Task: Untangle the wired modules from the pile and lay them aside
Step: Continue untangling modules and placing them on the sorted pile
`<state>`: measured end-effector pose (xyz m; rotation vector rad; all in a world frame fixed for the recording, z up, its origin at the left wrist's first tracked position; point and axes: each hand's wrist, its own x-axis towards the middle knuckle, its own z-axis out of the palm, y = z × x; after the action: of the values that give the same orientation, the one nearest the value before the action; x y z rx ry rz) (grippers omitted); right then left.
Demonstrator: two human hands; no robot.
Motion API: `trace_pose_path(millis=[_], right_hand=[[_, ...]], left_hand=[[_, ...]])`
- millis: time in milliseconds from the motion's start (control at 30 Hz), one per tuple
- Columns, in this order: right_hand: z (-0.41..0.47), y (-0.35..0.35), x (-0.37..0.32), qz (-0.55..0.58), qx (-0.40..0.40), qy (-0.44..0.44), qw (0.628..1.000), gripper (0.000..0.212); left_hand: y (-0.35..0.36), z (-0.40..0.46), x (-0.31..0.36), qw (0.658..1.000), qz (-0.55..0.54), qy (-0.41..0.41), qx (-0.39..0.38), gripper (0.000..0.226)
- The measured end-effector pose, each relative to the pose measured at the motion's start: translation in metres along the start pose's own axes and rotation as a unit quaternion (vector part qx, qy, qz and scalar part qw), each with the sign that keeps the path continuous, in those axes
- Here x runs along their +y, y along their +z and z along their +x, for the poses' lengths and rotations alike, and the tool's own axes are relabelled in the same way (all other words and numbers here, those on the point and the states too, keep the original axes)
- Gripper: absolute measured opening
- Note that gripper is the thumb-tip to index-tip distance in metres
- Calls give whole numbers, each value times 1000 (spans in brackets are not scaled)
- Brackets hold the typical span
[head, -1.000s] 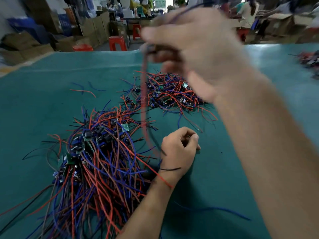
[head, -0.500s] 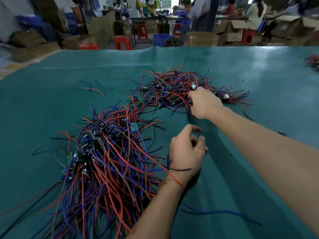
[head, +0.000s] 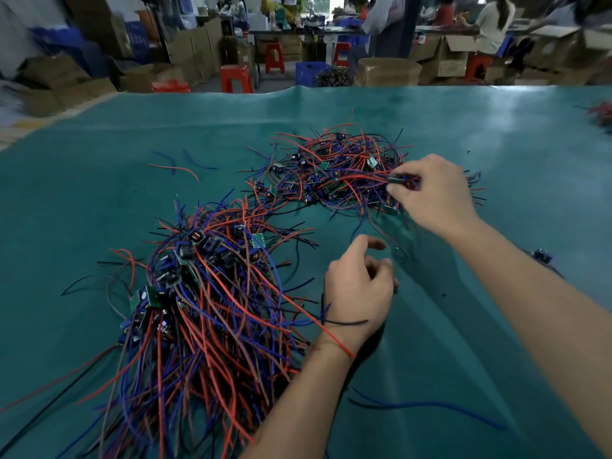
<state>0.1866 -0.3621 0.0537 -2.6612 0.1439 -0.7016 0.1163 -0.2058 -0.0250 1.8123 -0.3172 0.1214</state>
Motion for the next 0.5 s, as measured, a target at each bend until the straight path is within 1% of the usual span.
trace_pose_path(millis=[33,133,167,233,300,367,400,467,500], right_hand=[[-5,-5,4,18,22,13,1000,24],[-22,-17,16,78,129,72,986,20],[-28,-19,19,78,144,81,983,19],[-36,-19,22,92,115,94,985,15],[-45,-15,21,183,88,128,971,10],[-54,-18,16,323,97,149,930,10],[-60,-21,14,407,90,148,897,12],[-75,-28,6,583,30,123,802,14],[-83,-31,3,639,-6,107,762,13]], left_hand=[[0,0,-1,1000,0,-1,0,17],[0,1,-2,1000,4,5,1,17],[0,1,-1,1000,2,7,1,17],[-1,1,-1,1000,7,5,2,18],[-1,1,-2,1000,15,6,1,17],[-1,1,-2,1000,12,12,1,17],[-1,2,-3,1000,7,10,2,17],[0,3,-3,1000,-17,5,6,17],[1,3,-3,1000,-30,4,9,19]])
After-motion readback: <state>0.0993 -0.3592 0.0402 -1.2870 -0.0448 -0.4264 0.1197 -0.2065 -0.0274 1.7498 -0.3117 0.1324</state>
